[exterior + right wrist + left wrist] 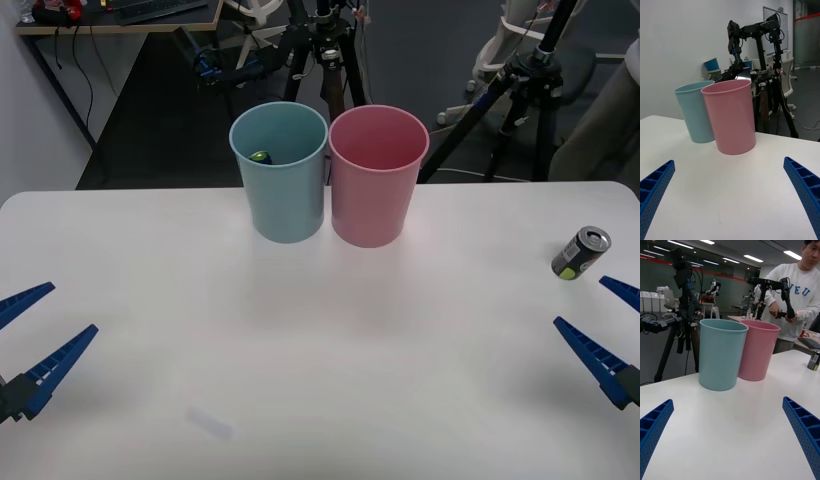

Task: Grasp the object on the table and drop it into the matching bin: aluminum can to the light blue bin, PET bottle to the pink bin.

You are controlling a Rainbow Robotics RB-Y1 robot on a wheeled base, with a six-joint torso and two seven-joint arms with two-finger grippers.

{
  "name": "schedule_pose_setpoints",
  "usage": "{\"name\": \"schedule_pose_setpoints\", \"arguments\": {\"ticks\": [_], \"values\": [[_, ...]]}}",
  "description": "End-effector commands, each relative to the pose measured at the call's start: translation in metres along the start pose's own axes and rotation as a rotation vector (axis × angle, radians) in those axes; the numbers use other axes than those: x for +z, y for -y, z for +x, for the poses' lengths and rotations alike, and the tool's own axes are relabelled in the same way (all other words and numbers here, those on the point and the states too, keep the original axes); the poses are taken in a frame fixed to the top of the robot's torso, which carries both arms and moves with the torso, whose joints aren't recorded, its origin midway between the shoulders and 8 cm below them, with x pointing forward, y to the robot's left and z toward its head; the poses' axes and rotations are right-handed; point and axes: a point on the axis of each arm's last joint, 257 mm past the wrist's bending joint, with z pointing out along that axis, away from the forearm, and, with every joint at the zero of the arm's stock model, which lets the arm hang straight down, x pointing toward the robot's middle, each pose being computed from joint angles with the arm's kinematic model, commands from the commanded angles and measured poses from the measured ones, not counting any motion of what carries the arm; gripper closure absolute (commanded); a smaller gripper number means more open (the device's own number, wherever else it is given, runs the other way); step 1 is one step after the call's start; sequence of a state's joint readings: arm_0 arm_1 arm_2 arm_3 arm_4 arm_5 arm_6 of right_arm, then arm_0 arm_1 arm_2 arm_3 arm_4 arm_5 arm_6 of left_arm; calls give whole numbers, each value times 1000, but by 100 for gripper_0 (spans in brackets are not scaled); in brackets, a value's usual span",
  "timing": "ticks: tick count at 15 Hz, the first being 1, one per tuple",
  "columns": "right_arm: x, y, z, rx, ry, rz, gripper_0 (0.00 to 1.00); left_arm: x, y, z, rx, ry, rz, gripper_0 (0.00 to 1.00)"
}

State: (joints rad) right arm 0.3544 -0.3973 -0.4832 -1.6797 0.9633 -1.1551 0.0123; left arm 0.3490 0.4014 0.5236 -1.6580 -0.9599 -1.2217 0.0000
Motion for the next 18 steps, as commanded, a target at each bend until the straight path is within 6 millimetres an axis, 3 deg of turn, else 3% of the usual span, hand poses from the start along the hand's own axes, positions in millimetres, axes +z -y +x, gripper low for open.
{"name": "schedule_pose_setpoints", "arguments": {"ticks": [1, 6, 18], "values": [[-2, -1, 8, 19, -1, 14, 0, 0, 0, 0, 0, 0, 0, 0], [-1, 3, 5, 16, -2, 31, 0, 0, 0, 0, 0, 0, 0, 0], [-7, 83, 59, -59, -157, 409, 0, 0, 0, 0, 0, 0, 0, 0]]}}
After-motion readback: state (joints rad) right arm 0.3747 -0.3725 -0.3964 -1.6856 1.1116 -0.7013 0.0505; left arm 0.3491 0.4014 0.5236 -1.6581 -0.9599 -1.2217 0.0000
